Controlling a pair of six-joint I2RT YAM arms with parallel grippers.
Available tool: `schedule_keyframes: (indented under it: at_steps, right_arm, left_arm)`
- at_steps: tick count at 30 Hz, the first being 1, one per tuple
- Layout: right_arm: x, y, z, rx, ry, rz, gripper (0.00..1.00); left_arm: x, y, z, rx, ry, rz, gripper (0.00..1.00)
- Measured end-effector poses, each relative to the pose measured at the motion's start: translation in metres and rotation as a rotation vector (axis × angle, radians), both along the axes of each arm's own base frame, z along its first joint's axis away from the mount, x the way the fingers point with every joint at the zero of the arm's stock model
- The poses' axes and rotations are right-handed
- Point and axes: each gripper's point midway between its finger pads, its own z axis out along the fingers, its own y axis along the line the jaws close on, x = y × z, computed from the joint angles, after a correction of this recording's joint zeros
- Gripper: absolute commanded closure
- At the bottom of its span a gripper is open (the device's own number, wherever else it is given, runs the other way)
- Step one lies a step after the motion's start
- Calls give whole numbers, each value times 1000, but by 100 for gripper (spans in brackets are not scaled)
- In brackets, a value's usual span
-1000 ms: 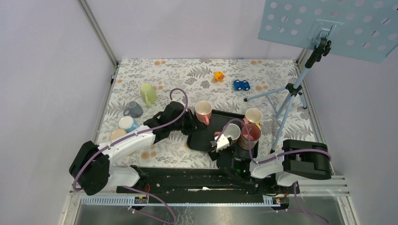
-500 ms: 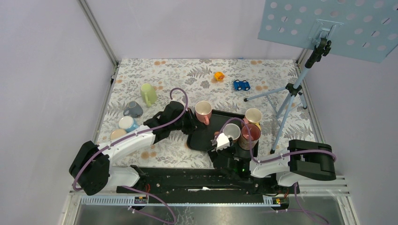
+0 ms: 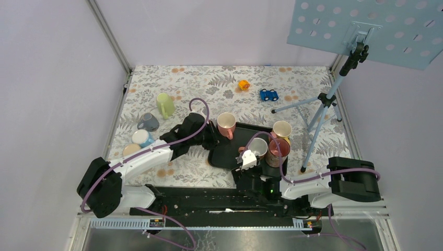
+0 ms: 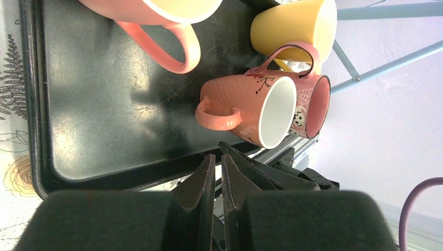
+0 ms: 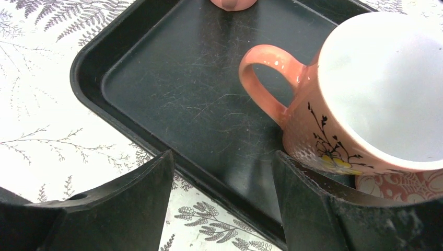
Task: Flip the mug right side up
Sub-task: Place the cup on the tray.
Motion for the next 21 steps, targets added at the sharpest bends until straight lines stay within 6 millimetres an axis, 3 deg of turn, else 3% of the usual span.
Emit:
schedule_keyframes:
  at_steps: [16, 21]
  right_arm:
    - [-21, -1, 2, 24, 59, 17, 21]
    - [-34, 3, 11, 61, 85, 45, 18]
  left_arm:
    - [-2, 2, 9, -22, -24, 1, 87]
    - [-5, 4, 17, -36, -41, 1, 86]
